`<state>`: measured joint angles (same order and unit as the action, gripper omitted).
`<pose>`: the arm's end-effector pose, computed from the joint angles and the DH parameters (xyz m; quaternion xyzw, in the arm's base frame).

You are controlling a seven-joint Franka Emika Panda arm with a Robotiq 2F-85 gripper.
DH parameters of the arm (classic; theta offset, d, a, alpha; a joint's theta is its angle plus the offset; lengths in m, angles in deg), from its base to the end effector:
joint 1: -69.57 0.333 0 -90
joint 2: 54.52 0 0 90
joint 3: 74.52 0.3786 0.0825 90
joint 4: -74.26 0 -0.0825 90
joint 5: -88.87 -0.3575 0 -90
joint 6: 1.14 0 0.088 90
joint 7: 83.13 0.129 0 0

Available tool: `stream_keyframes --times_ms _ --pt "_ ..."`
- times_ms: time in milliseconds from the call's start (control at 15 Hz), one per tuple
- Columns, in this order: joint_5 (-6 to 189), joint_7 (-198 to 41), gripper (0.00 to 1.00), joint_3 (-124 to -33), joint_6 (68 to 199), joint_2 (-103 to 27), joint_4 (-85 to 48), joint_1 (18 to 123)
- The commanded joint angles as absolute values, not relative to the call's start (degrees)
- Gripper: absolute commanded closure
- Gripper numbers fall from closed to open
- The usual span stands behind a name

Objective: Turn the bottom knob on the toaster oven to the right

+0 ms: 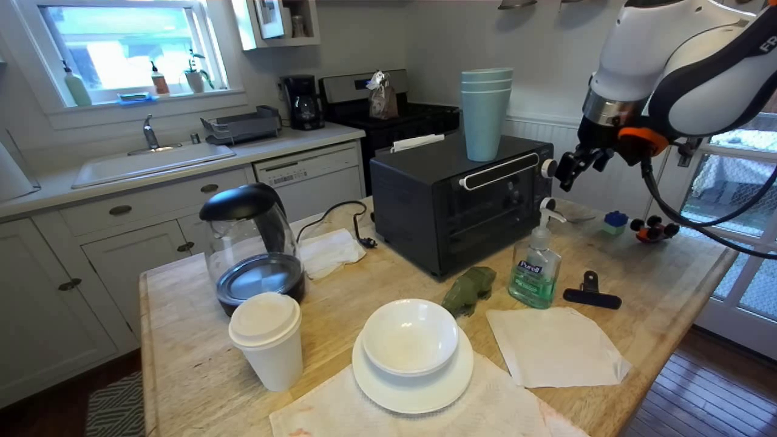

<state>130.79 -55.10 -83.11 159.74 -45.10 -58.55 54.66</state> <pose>0.5103 -0.1902 0.3607 0.9654 -0.1138 0.1555 0.1758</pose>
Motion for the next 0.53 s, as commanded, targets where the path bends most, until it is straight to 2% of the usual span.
stream_keyframes --times_ms 0,467 --pt "124.12 -62.22 0.0 -85.01 157.27 -49.2 -60.86 57.2" --pt "117.16 -70.39 0.0 -85.33 151.54 -53.32 -60.75 57.98"
